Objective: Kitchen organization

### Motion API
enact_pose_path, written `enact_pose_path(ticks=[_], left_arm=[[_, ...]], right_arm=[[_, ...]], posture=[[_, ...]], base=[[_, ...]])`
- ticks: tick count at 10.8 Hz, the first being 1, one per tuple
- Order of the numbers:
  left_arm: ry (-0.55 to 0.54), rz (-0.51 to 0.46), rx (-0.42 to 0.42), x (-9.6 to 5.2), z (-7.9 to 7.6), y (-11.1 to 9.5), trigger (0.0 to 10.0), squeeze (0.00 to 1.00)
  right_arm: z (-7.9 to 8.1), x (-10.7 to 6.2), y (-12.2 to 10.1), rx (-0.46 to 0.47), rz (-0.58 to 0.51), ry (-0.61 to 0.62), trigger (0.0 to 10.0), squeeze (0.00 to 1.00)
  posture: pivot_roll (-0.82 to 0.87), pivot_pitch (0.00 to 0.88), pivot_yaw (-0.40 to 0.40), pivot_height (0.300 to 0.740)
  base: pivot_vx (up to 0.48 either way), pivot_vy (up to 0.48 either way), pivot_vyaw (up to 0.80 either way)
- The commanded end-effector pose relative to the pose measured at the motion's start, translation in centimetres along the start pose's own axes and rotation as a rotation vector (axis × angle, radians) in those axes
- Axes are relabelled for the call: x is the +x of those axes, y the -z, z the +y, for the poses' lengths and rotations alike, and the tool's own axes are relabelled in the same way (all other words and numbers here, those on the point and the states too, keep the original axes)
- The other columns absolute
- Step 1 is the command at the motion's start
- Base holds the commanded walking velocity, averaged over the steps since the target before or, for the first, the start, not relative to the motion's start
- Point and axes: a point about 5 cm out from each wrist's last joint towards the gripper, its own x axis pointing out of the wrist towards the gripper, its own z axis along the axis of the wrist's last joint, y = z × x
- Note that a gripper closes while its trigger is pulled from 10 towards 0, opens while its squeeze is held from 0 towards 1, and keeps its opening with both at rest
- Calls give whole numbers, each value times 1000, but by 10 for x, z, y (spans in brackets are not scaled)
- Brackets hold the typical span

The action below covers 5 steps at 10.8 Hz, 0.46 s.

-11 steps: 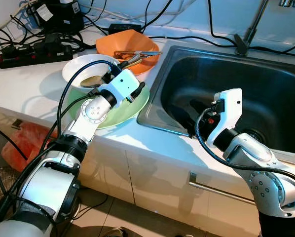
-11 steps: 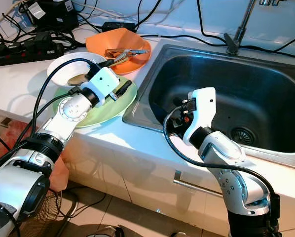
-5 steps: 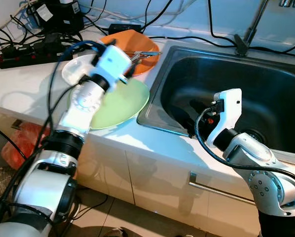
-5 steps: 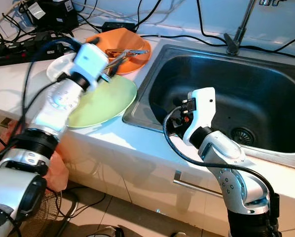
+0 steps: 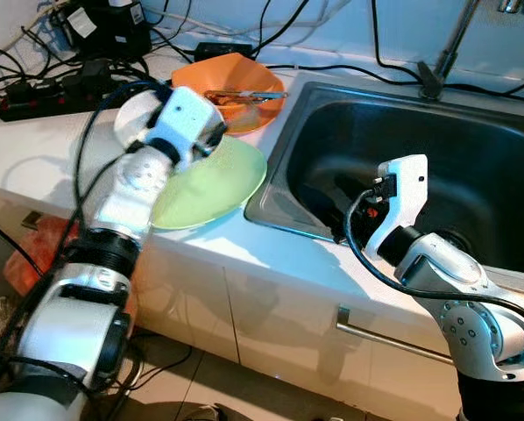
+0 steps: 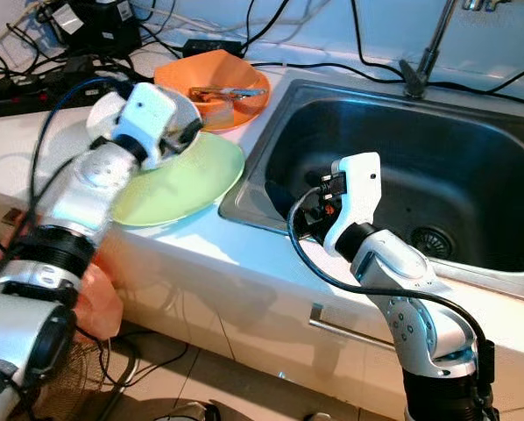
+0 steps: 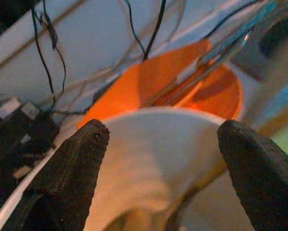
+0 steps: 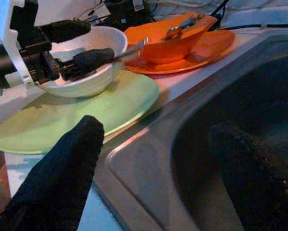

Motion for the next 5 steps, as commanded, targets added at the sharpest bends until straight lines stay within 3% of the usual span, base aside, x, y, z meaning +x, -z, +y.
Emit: enact_pose_path(ticks=[1,3,5], left_arm=[[-9,11,-6,0,9,-4,10000,0],[-83,-20,-23,-9,36,-15,10000,0],[-111,-19,-25,-11,47,-20,10000,0]], right_arm=[[0,0,-1,-12,-7,4,10000,0],[0,1,0,-10,-3,-3,10000,0],[0,3,0,-10,-3,-8,10000,0]], posture=[[27,84,37,740],[44,87,29,740],[45,84,28,740]], base=[[0,0,0],[0,0,0],[0,0,0]])
